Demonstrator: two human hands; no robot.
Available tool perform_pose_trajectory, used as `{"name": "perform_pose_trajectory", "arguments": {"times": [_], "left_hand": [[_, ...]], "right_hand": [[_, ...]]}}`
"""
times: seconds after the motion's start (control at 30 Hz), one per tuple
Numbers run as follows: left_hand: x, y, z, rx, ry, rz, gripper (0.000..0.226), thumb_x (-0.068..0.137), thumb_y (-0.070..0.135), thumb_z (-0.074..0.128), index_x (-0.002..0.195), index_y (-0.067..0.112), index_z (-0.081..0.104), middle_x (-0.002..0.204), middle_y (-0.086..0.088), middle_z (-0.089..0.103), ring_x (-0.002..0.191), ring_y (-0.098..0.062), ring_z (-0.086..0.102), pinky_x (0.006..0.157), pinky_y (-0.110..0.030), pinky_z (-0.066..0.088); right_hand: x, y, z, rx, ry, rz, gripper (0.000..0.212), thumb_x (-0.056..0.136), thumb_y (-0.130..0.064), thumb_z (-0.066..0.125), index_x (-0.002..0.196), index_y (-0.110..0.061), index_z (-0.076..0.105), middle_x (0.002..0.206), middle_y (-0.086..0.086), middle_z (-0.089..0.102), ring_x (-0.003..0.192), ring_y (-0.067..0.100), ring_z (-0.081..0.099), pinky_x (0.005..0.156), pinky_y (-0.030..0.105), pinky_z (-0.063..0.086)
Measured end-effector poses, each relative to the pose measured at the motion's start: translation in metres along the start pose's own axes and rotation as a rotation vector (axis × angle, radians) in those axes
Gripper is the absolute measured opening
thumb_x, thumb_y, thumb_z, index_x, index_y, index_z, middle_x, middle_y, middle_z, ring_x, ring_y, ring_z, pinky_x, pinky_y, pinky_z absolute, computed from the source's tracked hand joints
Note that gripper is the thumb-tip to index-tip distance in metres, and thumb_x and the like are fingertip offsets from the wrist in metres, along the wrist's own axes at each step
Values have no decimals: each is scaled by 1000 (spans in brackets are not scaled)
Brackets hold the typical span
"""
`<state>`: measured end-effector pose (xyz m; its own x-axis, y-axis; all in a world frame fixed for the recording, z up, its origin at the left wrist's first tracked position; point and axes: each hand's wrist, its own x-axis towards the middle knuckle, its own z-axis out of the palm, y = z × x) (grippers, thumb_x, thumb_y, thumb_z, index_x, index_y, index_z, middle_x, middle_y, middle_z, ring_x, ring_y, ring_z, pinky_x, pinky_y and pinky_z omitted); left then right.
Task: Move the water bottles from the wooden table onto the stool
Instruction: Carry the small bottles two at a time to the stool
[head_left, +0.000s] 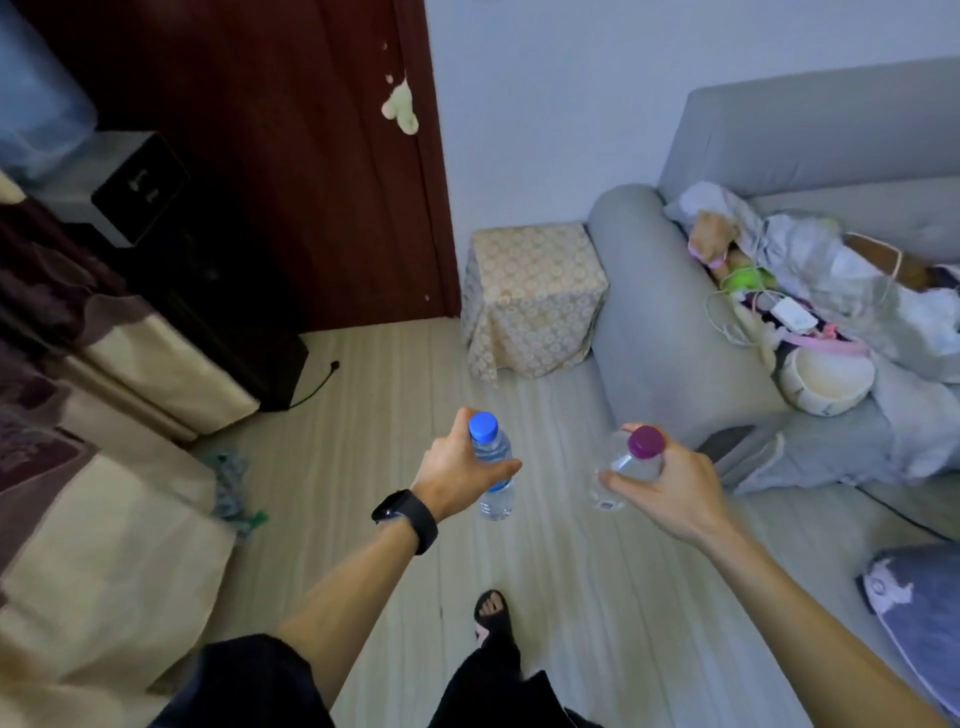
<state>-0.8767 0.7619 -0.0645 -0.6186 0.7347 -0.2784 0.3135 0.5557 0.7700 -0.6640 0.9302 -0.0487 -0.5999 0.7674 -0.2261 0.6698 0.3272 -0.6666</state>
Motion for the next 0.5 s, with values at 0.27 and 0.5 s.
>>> {"name": "perform_pose_trajectory", "arguments": {"times": [0.27, 0.5], "left_hand": [[168, 42, -12, 26, -30, -8, 51, 77, 37, 80, 110, 27, 43, 98, 3, 64, 87, -22, 64, 76, -36, 54], [316, 85, 1, -20, -43, -52, 49, 77, 34, 81, 111, 25, 46, 99, 3, 65, 90, -18, 64, 73, -30, 48]], "right_hand": [[144, 2, -29, 106, 0, 102, 54, 60, -58, 81, 109, -45, 63, 102, -9, 72, 100, 18, 66, 88, 36, 53], [302, 17, -57, 153, -36, 120, 58, 54, -60, 76, 107, -41, 64, 98, -14, 72, 93, 12, 67, 87, 39, 56]]}}
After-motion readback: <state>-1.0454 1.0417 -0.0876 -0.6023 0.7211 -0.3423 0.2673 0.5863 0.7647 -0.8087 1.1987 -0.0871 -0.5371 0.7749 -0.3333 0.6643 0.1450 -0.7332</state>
